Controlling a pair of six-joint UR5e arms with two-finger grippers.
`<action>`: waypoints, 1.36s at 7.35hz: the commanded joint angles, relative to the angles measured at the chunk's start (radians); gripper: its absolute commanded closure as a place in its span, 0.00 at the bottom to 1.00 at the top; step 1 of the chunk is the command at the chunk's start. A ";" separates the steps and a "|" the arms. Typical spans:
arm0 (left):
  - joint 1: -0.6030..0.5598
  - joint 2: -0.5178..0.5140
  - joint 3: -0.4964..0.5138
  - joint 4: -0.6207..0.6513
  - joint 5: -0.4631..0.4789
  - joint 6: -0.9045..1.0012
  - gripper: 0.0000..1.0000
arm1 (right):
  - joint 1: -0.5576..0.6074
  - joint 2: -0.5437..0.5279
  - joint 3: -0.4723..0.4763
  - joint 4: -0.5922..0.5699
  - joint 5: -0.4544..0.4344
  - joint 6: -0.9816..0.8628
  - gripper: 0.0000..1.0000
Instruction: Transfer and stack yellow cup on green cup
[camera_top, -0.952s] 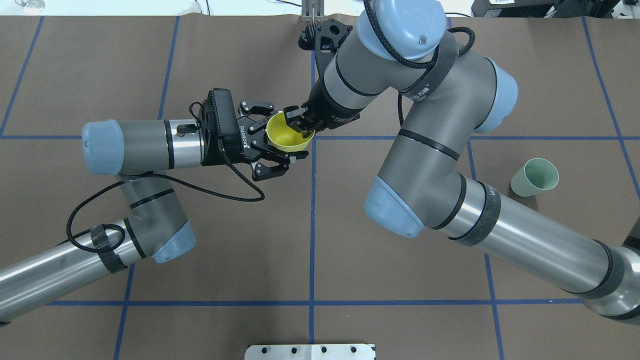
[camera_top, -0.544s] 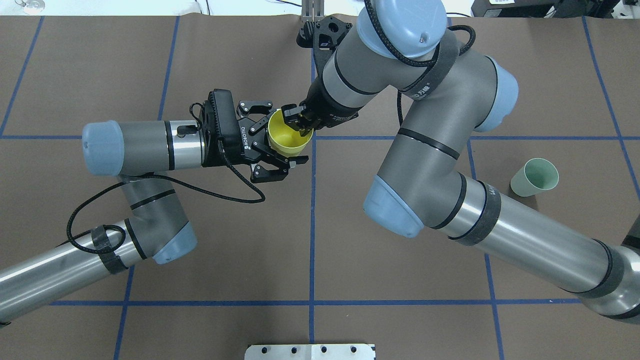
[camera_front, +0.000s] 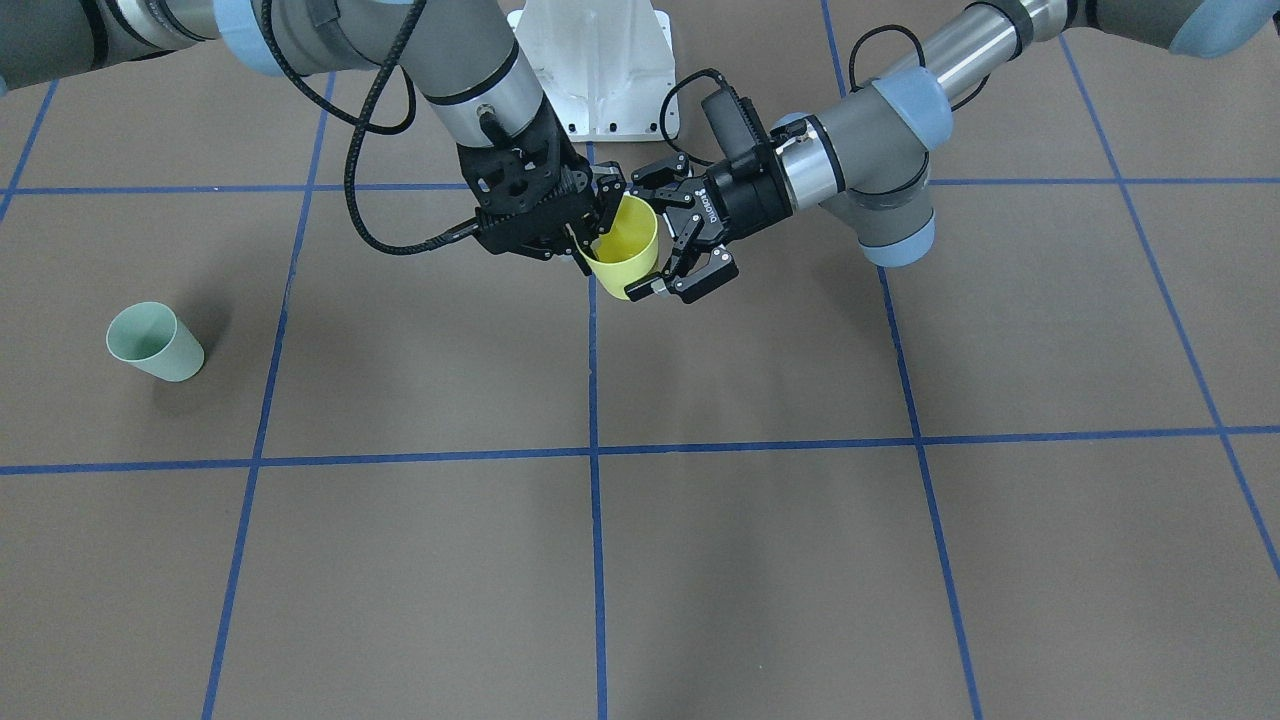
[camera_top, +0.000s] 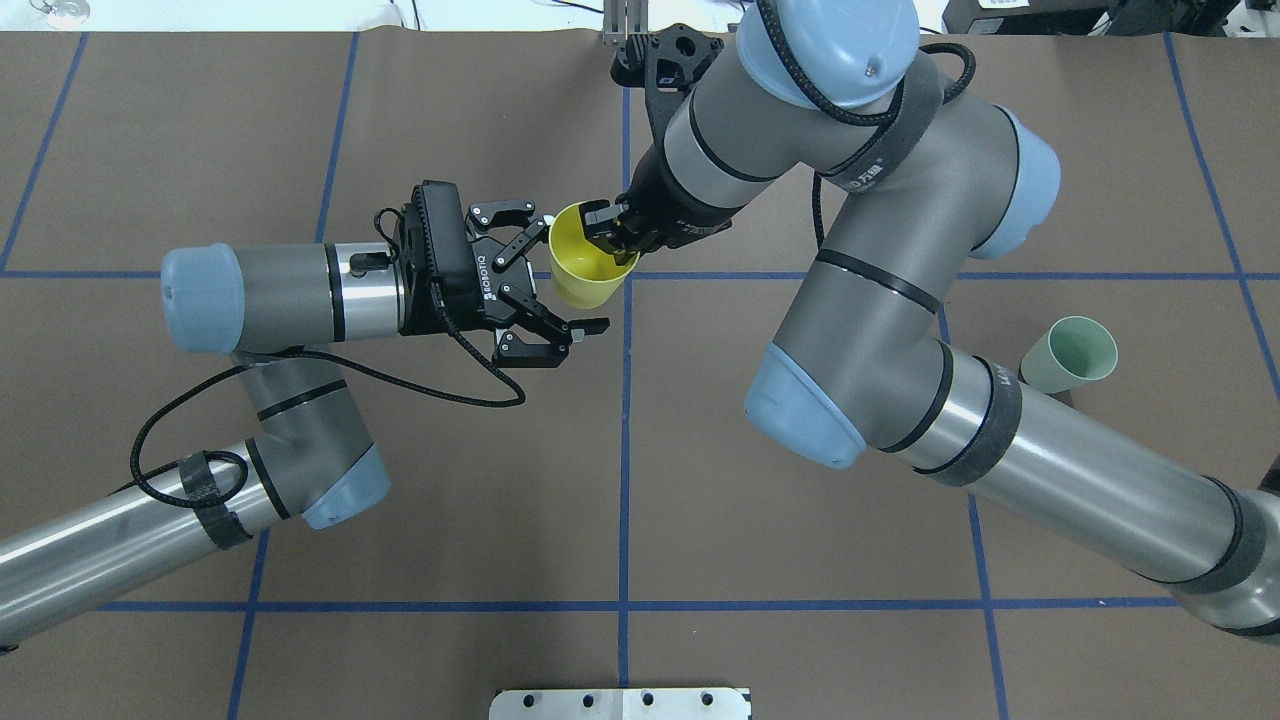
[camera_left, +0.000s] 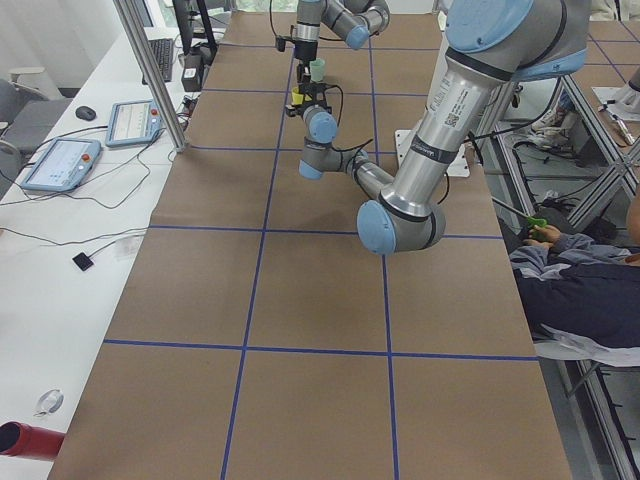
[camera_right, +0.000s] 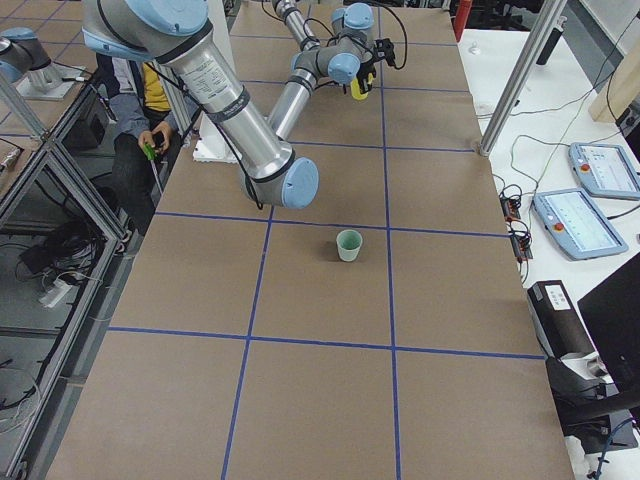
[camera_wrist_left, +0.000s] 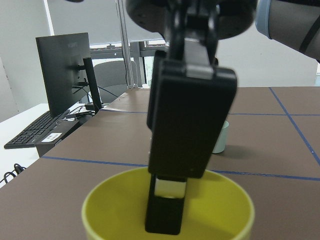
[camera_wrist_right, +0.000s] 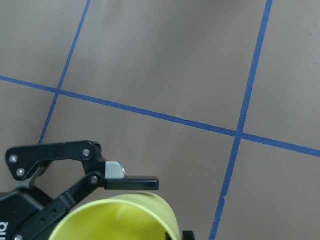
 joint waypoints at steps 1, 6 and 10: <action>0.000 0.007 0.000 -0.001 0.000 0.000 0.00 | 0.062 -0.062 0.055 -0.018 0.019 0.007 1.00; -0.073 0.033 -0.002 0.144 0.072 -0.026 0.00 | 0.286 -0.240 0.166 -0.130 0.050 0.059 1.00; -0.306 0.128 -0.045 0.724 0.103 -0.077 0.00 | 0.314 -0.381 0.233 -0.127 0.061 -0.015 1.00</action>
